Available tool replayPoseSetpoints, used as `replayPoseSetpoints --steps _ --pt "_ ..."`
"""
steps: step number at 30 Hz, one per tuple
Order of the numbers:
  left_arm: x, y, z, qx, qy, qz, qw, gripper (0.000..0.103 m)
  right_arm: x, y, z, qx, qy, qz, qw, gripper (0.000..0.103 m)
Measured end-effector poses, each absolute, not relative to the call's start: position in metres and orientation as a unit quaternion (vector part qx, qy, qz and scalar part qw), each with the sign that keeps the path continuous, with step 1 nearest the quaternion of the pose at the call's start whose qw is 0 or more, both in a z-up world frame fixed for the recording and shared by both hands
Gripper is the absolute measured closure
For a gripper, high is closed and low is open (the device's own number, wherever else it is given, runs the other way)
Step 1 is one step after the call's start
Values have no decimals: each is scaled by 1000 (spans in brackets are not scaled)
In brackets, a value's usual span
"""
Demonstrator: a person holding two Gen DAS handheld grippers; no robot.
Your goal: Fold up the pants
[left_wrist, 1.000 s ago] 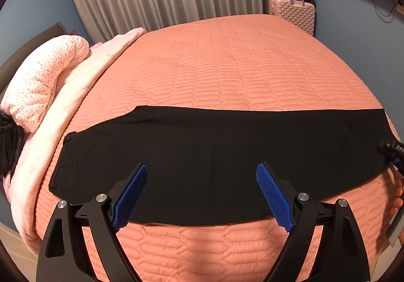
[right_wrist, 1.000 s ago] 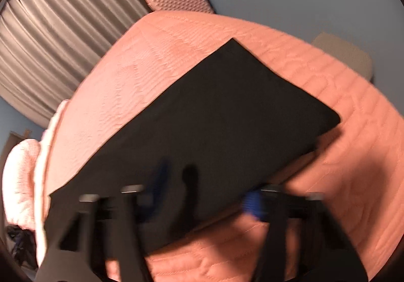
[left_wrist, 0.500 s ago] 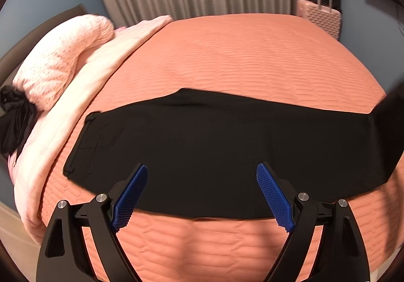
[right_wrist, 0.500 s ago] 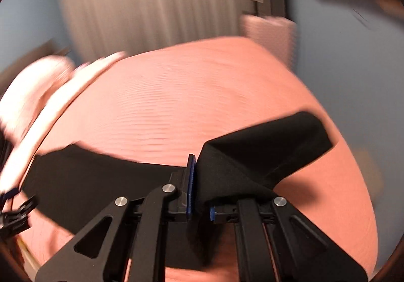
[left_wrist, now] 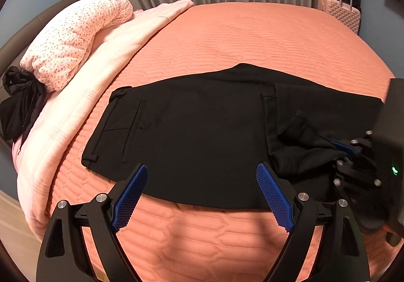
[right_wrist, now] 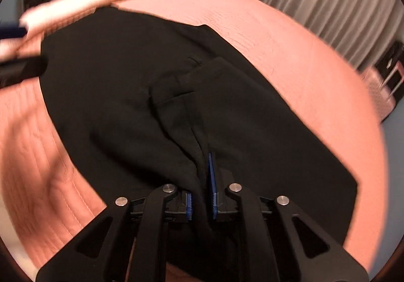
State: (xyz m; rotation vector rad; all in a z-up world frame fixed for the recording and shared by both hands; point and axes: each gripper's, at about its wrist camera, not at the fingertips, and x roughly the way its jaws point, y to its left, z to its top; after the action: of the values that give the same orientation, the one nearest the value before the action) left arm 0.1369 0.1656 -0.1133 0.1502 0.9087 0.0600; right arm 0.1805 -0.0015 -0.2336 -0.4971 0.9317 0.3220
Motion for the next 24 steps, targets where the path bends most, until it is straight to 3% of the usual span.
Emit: replayPoseSetpoints --steps 6,11,20,22,23,24 --pt "144 186 -119 48 440 36 896 17 175 11 -185 -186 445 196 854 52" --pt "142 196 -123 38 444 39 894 17 185 8 -176 -140 460 238 844 52" --pt "135 210 -126 26 449 54 892 17 206 23 -227 -164 504 240 814 53" --pt "134 210 -126 27 450 53 891 17 208 22 -229 -151 509 249 810 60" --pt "134 210 -128 28 452 53 890 17 210 22 -232 -141 519 259 803 78" --pt "135 211 -129 29 454 55 889 17 212 22 -233 -134 523 259 801 86"
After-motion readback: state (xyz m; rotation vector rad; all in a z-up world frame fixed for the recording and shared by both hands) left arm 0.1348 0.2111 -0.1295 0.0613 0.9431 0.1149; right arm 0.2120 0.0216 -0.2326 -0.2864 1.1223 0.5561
